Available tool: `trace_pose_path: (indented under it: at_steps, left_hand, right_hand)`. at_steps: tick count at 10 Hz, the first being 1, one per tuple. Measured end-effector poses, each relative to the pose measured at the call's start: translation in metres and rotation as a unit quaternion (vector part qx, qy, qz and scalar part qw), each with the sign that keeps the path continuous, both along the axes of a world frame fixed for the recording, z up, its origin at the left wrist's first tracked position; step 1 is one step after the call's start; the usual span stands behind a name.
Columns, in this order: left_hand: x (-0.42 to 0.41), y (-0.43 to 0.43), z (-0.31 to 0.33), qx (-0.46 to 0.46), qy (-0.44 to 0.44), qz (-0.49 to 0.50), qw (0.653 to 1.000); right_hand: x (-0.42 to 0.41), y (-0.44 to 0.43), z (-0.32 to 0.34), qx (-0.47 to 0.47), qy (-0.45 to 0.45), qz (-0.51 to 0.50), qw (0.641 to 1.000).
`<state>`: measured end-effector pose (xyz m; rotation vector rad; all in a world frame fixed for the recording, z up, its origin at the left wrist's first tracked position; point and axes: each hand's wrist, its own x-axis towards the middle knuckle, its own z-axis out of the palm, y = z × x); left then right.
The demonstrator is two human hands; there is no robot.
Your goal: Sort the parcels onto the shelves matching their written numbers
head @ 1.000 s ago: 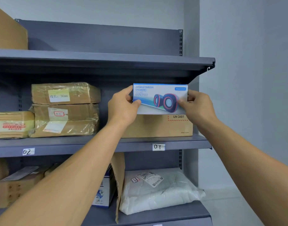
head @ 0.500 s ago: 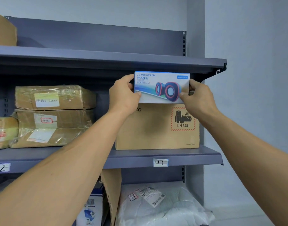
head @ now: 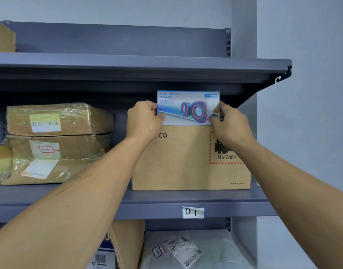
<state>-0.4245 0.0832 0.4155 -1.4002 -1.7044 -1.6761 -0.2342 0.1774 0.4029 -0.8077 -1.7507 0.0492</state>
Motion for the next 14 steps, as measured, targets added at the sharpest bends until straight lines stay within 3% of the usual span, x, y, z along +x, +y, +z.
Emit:
trace_pose_path:
  at_steps: [3,6,8,10,14]
  left_hand:
    - [-0.006,0.017,-0.003,-0.043,0.000,0.060,0.997]
    - [-0.004,0.012,-0.007,-0.040,0.010,0.059,0.997]
    - [-0.004,0.006,-0.025,-0.033,0.069,0.077,0.994]
    - [-0.012,-0.006,-0.054,-0.105,0.207,0.109,0.966]
    - [-0.007,-0.036,-0.120,-0.167,0.240,0.066,0.954]
  right_hand:
    - [-0.004,0.014,-0.003,-0.014,-0.034,-0.057,0.998]
    - [-0.005,0.014,-0.009,0.005,-0.046,-0.064,0.997]
    - [-0.006,0.022,-0.031,0.062,-0.099,-0.156,0.981]
    - [0.003,0.005,-0.063,0.012,-0.144,-0.179,0.973]
    - [0.028,-0.033,-0.136,-0.081,-0.186,-0.137,0.970]
